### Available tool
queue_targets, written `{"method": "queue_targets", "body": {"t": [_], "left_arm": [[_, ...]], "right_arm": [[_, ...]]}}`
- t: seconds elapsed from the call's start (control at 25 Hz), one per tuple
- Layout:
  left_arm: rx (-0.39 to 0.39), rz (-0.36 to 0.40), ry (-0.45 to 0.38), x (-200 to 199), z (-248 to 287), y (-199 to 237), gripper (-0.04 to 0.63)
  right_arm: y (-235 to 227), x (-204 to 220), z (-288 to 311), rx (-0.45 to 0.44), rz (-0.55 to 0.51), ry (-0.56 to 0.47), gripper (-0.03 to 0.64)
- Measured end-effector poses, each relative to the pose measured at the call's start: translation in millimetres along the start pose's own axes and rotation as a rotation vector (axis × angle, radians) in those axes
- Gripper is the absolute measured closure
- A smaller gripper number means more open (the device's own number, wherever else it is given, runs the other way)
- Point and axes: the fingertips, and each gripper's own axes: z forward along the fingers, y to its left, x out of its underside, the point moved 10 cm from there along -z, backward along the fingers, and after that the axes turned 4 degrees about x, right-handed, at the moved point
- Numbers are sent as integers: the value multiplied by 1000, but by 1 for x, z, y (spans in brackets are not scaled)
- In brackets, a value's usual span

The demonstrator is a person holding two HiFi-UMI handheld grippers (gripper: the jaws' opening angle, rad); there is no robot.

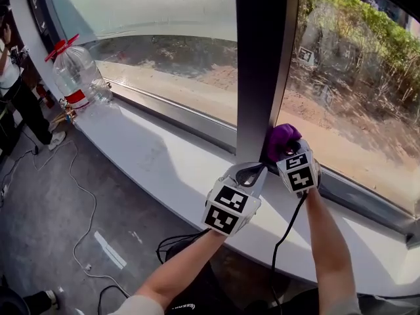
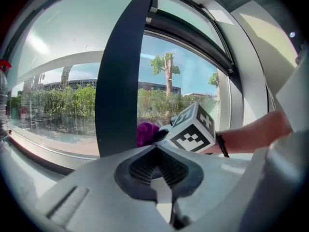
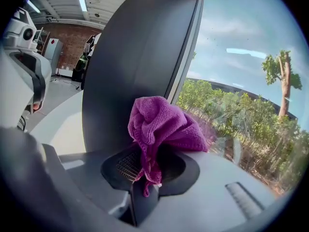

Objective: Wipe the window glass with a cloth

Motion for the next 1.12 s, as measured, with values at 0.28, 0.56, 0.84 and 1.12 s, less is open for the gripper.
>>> {"method": "queue_targets", "body": {"t": [0.28,0.56,0.84,1.12], "left_arm": [[21,49,55,7,11,-3,595],[44,101,30,-16,16,-8,595],[42,201,-64,-80,11,-9,595],[42,264,-158,-143,-4,-11,595]], "right_arm": [[2,13,1,-10,-210,172,517],[-18,-3,-39,91,-356,118,517],[-52,-68,-93,199,-430,-22,517],[-86,-157,-139,261,-476,-143,515]]}}
